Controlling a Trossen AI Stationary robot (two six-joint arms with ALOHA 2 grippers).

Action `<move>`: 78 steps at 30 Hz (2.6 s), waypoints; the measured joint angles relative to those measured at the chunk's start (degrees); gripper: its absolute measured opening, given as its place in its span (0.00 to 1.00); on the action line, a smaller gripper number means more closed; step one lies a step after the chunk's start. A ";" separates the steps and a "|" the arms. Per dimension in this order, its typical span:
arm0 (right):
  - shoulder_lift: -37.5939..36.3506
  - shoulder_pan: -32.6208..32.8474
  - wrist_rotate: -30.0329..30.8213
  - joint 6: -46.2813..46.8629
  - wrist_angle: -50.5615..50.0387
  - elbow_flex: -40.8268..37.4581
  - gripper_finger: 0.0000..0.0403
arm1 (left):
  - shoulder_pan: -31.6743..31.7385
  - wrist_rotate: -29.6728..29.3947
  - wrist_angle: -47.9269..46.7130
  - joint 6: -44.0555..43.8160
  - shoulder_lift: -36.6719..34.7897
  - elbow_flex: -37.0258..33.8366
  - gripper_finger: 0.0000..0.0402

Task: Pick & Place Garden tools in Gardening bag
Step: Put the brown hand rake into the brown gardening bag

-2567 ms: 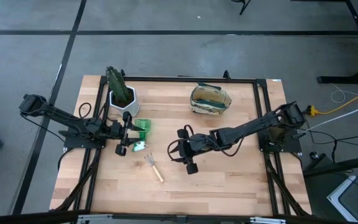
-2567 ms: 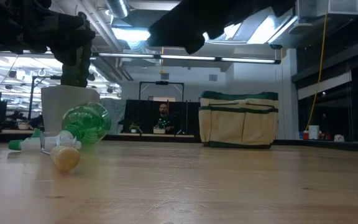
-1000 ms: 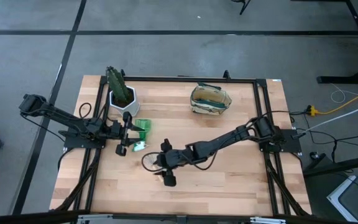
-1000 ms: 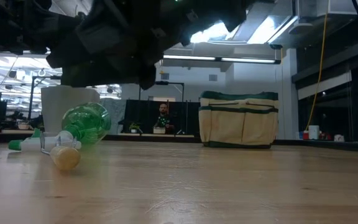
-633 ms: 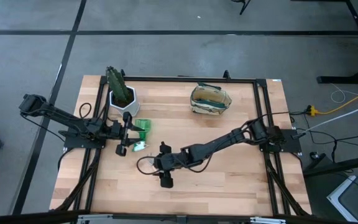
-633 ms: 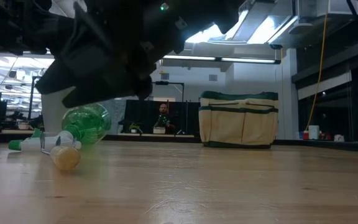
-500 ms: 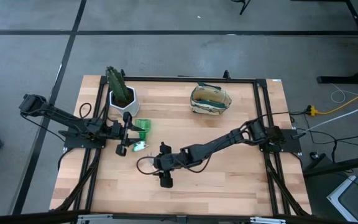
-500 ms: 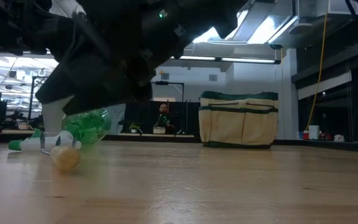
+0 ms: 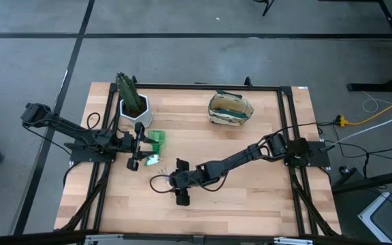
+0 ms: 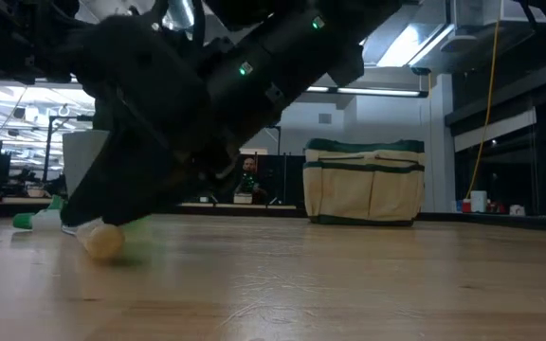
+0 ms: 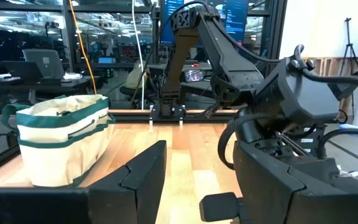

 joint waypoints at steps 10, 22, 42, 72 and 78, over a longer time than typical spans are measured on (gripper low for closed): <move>0.57 0.22 6.79 -3.49 -4.28 0.04 0.56 | 0.01 0.00 -0.22 -0.01 0.00 0.00 0.45; 0.55 0.20 6.85 -3.60 -4.91 0.04 0.56 | 0.01 0.01 -0.20 0.00 0.00 0.00 0.45; 0.48 0.17 6.28 -3.64 -6.00 0.07 0.17 | 0.02 0.01 -0.20 0.01 0.00 0.00 0.45; 0.70 -1.73 -2.37 -3.02 -1.56 -0.13 0.17 | 0.02 0.00 -0.20 0.00 0.01 0.00 0.45; 0.70 -1.70 -2.39 -2.99 -1.41 -0.13 0.17 | 0.00 0.00 -0.20 -0.01 0.01 0.00 0.45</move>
